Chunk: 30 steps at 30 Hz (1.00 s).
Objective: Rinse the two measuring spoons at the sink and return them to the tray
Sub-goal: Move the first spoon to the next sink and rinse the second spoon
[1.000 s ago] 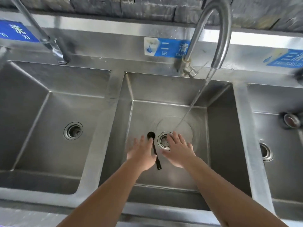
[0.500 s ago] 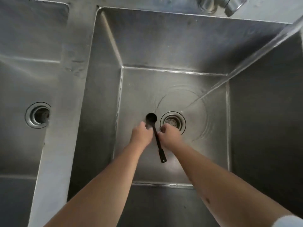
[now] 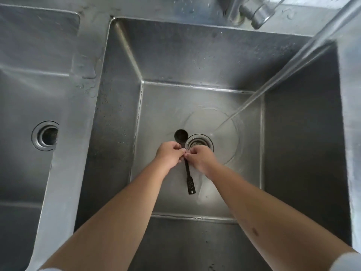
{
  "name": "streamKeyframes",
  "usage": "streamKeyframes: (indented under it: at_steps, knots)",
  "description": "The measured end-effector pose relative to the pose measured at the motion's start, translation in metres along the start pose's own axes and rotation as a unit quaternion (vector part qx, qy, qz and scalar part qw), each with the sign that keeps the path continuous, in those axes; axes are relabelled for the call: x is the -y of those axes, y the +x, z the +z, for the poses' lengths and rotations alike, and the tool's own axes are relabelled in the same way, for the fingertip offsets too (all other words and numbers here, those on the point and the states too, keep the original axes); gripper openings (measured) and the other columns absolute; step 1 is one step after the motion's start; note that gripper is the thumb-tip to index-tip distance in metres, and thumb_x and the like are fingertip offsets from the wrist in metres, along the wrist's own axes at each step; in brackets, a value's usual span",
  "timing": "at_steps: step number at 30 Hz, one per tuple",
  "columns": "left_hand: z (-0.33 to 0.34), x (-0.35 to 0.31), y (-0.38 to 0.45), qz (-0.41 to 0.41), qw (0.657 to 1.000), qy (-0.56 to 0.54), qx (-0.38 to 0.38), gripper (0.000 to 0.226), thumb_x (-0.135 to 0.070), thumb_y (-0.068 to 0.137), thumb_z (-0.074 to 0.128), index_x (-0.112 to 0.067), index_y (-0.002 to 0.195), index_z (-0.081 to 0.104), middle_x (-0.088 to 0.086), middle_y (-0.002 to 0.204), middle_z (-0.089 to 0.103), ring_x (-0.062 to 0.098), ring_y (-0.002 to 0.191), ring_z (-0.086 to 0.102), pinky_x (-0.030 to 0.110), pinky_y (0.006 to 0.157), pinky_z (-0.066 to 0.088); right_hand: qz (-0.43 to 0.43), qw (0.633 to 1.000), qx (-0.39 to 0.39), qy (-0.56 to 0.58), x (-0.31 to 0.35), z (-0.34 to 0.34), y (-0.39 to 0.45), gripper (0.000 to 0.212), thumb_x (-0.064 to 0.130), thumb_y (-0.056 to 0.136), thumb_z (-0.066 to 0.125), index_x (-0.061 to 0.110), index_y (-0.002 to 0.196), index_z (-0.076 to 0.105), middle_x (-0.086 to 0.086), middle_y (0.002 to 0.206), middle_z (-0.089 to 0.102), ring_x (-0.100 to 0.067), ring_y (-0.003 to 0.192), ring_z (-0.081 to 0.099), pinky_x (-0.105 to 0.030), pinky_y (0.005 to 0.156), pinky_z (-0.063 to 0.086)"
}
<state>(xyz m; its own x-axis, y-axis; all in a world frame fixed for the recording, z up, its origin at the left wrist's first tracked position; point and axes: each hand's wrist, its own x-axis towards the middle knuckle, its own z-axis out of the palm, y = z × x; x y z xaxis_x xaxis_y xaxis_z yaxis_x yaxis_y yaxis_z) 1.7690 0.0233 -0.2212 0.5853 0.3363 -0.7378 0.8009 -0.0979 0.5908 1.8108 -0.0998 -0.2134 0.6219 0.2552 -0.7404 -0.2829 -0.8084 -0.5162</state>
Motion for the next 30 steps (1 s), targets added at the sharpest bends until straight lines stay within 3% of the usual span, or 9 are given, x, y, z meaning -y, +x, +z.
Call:
streamKeyframes:
  at_steps: [5,11,13,16,18,21,23,26,30]
  knots:
    - [-0.002,-0.05,-0.048,-0.03,0.99,-0.123,0.061,0.022,0.002,0.09,0.06,-0.008,0.072,0.056,0.014,0.07,0.057,0.013,0.053,0.055,0.015,0.043,0.048,0.015,0.991,0.045,0.129,0.013,-0.049,-0.051,0.022,0.012,0.094,0.056,-0.001,0.081,0.068,-0.012,0.068,0.059,-0.019,0.058,0.051,-0.031,0.053,0.038]
    - [0.004,-0.097,-0.088,0.009,0.974,-0.172,0.146,0.012,0.002,0.088,0.063,-0.005,0.078,0.061,0.01,0.063,0.059,0.015,0.052,0.052,0.026,0.057,0.043,0.008,0.978,0.027,0.209,0.023,-0.103,-0.105,0.022,0.007,0.098,0.053,0.005,0.078,0.062,-0.009,0.066,0.052,-0.013,0.054,0.045,-0.022,0.054,0.037]
    - [0.007,-0.111,-0.094,0.021,0.968,-0.195,0.157,0.003,-0.003,0.088,0.063,-0.006,0.087,0.064,0.014,0.074,0.06,0.017,0.061,0.055,0.028,0.065,0.046,0.02,0.971,0.006,0.238,0.024,-0.116,-0.113,0.016,0.009,0.098,0.055,0.003,0.084,0.06,-0.011,0.069,0.052,-0.015,0.056,0.045,-0.025,0.056,0.039]
    - [0.015,-0.134,-0.091,-0.003,0.941,-0.301,0.157,0.025,-0.014,0.092,0.059,-0.018,0.116,0.059,0.012,0.104,0.066,0.024,0.088,0.067,0.036,0.082,0.051,0.035,0.963,-0.028,0.265,0.025,-0.131,-0.118,0.017,0.01,0.096,0.058,0.005,0.08,0.057,-0.01,0.066,0.047,-0.016,0.056,0.042,-0.031,0.058,0.037]
    - [0.021,-0.149,-0.085,0.002,0.936,-0.311,0.164,0.025,-0.016,0.094,0.057,-0.026,0.116,0.057,0.006,0.108,0.066,0.024,0.093,0.066,0.04,0.086,0.05,0.05,0.963,-0.042,0.261,0.025,-0.139,-0.118,0.016,0.01,0.095,0.058,0.005,0.08,0.056,-0.008,0.063,0.045,-0.016,0.053,0.04,-0.031,0.056,0.036]
    - [0.034,-0.166,-0.077,-0.018,0.957,-0.263,0.118,0.01,-0.011,0.096,0.053,-0.015,0.103,0.059,0.01,0.104,0.066,0.024,0.084,0.067,0.037,0.067,0.058,0.063,0.963,-0.035,0.26,0.024,-0.147,-0.117,0.013,0.01,0.095,0.058,0.003,0.085,0.059,-0.008,0.062,0.048,-0.014,0.049,0.041,-0.027,0.052,0.036]
    - [0.044,-0.171,-0.074,-0.043,0.963,-0.249,0.096,0.01,-0.008,0.097,0.05,-0.008,0.097,0.06,0.014,0.091,0.066,0.023,0.073,0.065,0.03,0.052,0.055,0.067,0.965,-0.033,0.252,0.024,-0.149,-0.116,0.017,0.013,0.094,0.058,-0.001,0.085,0.06,-0.011,0.068,0.054,-0.018,0.055,0.052,-0.029,0.056,0.043]
    - [0.053,-0.175,-0.072,-0.064,0.963,-0.247,0.085,0.015,0.0,0.095,0.051,-0.005,0.084,0.06,0.014,0.077,0.063,0.02,0.061,0.062,0.029,0.052,0.055,0.09,0.953,-0.028,0.288,0.03,-0.151,-0.118,0.015,0.011,0.094,0.055,0.003,0.084,0.062,-0.007,0.063,0.06,-0.022,0.059,0.068,-0.024,0.045,0.047]
    - [0.054,-0.176,-0.069,-0.102,0.954,-0.279,0.03,0.007,0.002,0.089,0.063,0.004,0.083,0.063,0.02,0.073,0.065,0.026,0.058,0.065,0.033,0.045,0.058,0.135,0.915,-0.022,0.378,0.038,-0.151,-0.118,0.026,0.014,0.096,0.053,0.006,0.072,0.058,-0.008,0.058,0.052,-0.021,0.039,0.055,-0.02,0.033,0.032]
